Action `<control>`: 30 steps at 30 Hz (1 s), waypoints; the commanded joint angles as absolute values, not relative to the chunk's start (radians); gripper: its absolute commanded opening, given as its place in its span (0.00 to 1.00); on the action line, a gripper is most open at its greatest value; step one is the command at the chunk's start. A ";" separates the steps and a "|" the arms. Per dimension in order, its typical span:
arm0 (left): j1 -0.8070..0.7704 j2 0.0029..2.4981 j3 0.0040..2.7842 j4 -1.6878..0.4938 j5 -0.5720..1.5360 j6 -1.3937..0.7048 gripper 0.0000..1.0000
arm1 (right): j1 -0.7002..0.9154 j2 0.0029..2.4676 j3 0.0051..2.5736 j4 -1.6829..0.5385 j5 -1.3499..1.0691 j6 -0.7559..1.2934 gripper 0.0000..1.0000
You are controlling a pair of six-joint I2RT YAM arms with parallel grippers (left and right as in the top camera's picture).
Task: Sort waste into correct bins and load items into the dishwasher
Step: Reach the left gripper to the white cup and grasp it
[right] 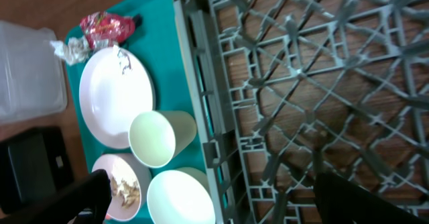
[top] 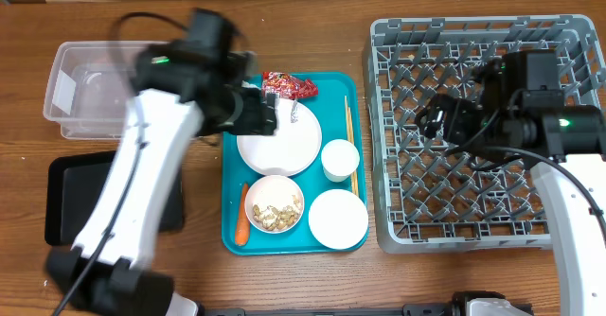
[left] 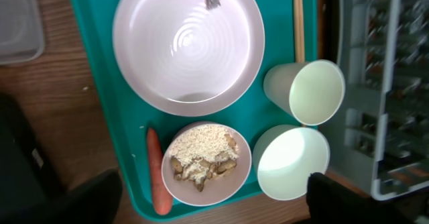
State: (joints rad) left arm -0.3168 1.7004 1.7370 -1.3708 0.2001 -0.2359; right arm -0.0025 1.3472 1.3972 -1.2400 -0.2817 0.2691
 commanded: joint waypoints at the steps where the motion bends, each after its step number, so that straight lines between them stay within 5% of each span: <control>1: -0.408 1.764 1.755 -1.345 0.138 -0.239 0.85 | -0.051 1.315 1.451 -1.243 -0.259 0.293 1.00; 21: -0.677 2.122 1.755 -1.053 0.100 -0.259 0.55 | -0.120 1.236 1.480 -1.245 -0.258 0.292 1.00; 23: -0.677 2.133 1.755 -1.048 0.095 -0.259 0.48 | -0.120 1.236 1.480 -1.248 -0.259 0.292 1.00; 27: -0.672 2.131 1.759 -1.053 0.094 -0.258 0.08 | -0.120 1.236 1.480 -1.255 -0.259 0.292 1.00; 30: -0.657 2.130 1.807 -1.109 0.097 -0.258 0.04 | -0.120 1.236 1.480 -1.256 -0.259 0.292 1.00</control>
